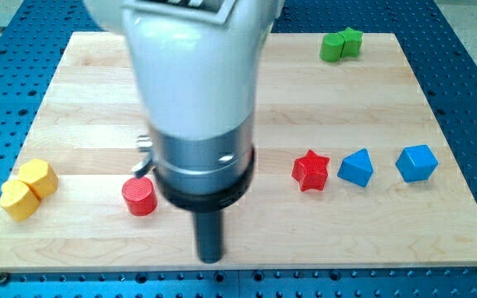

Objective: Form a line with red circle and yellow blocks

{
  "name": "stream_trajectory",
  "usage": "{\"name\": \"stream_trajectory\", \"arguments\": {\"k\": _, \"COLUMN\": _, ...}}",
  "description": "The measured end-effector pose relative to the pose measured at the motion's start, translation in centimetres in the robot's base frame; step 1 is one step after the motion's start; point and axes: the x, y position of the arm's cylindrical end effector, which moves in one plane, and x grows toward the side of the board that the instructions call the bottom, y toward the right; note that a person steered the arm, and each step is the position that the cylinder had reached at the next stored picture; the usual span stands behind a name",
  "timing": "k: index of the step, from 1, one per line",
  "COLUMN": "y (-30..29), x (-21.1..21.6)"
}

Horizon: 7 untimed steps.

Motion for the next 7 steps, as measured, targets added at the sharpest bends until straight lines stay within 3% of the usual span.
{"name": "stream_trajectory", "arguments": {"k": 1, "y": -7.9, "x": -2.1}}
{"name": "stream_trajectory", "arguments": {"k": 2, "y": -8.9, "x": -5.3}}
{"name": "stream_trajectory", "arguments": {"k": 3, "y": -4.1, "x": -7.6}}
{"name": "stream_trajectory", "arguments": {"k": 4, "y": -3.2, "x": -8.7}}
{"name": "stream_trajectory", "arguments": {"k": 5, "y": -7.7, "x": -11.7}}
{"name": "stream_trajectory", "arguments": {"k": 7, "y": 1.6, "x": -11.2}}
